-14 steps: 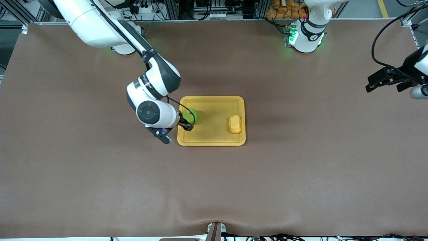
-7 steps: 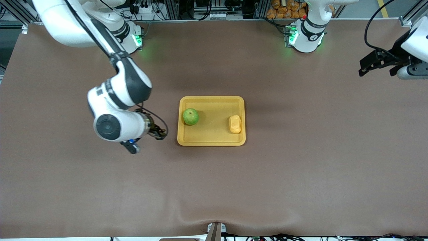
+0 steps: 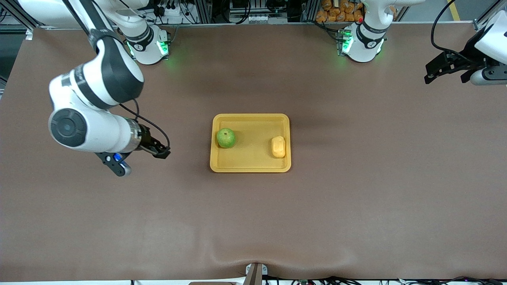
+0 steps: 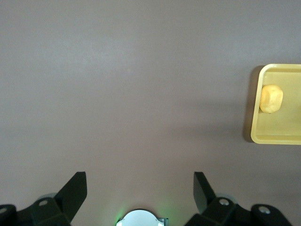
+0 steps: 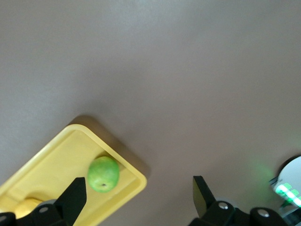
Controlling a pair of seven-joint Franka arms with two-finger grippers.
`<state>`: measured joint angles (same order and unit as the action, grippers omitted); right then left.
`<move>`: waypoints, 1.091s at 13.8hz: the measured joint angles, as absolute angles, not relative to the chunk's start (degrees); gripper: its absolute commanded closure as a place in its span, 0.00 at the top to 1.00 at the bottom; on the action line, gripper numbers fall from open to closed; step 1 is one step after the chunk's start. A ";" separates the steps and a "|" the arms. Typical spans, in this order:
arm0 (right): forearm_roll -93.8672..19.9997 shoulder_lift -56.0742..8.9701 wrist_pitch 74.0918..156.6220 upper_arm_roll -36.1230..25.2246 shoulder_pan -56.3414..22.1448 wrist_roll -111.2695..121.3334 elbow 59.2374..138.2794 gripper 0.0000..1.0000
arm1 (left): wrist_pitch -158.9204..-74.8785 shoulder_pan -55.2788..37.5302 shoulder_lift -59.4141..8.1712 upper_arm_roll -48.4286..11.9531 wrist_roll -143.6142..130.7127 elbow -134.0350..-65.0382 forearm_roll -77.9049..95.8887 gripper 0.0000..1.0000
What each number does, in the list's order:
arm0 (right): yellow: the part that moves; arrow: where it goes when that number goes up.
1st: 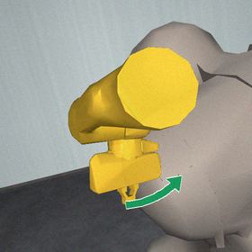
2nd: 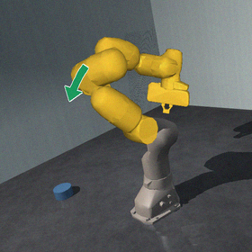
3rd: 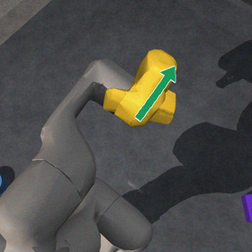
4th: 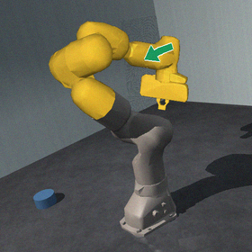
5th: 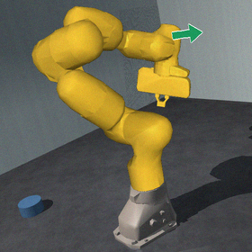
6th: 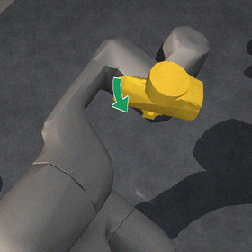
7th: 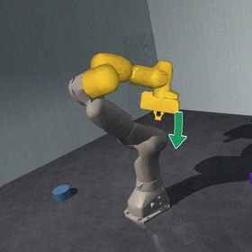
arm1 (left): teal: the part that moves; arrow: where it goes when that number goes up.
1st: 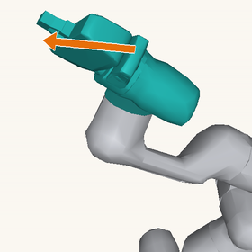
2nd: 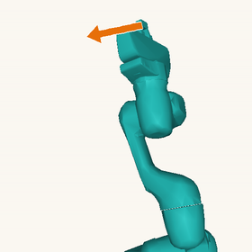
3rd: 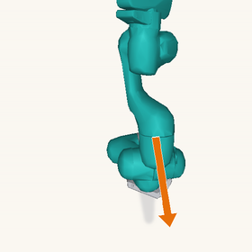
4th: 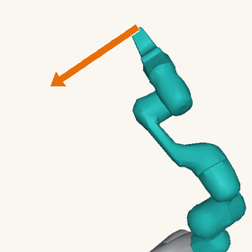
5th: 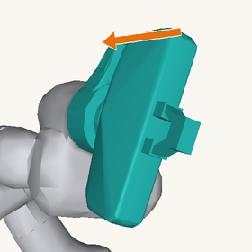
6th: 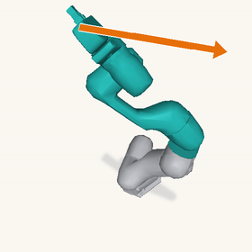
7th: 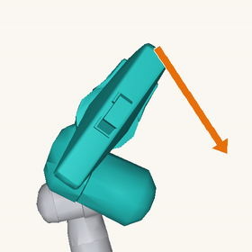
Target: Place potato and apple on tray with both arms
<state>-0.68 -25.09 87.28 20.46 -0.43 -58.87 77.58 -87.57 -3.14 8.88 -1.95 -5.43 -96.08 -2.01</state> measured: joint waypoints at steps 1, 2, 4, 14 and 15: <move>-0.60 -24.25 86.79 20.41 0.46 -54.14 77.54 1.00 | -87.51 -3.14 8.90 -1.92 -5.44 -96.08 -2.01 1.00; -0.42 -23.53 86.16 20.26 1.22 -50.00 77.35 1.00 | -87.23 -3.12 8.92 -1.87 -5.44 -96.07 -2.01 1.00; -0.12 -22.33 82.82 19.84 2.20 -45.18 76.24 1.00 | -86.64 -3.06 8.93 -1.67 -5.44 -96.02 -2.01 1.00; 1.75 -11.09 72.57 11.34 4.18 -20.36 72.98 1.00 | -85.17 -3.12 9.24 -1.81 -5.49 -95.88 -2.01 1.00; 1.60 -10.03 72.48 10.30 4.35 -18.80 72.99 1.00 | -85.17 -3.13 9.24 -1.87 -5.50 -95.88 -2.01 1.00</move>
<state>1.60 -10.03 72.48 10.30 4.35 -18.80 72.99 -85.17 -3.13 9.24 -1.87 -5.50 -95.88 -2.01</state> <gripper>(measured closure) 0.000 0.000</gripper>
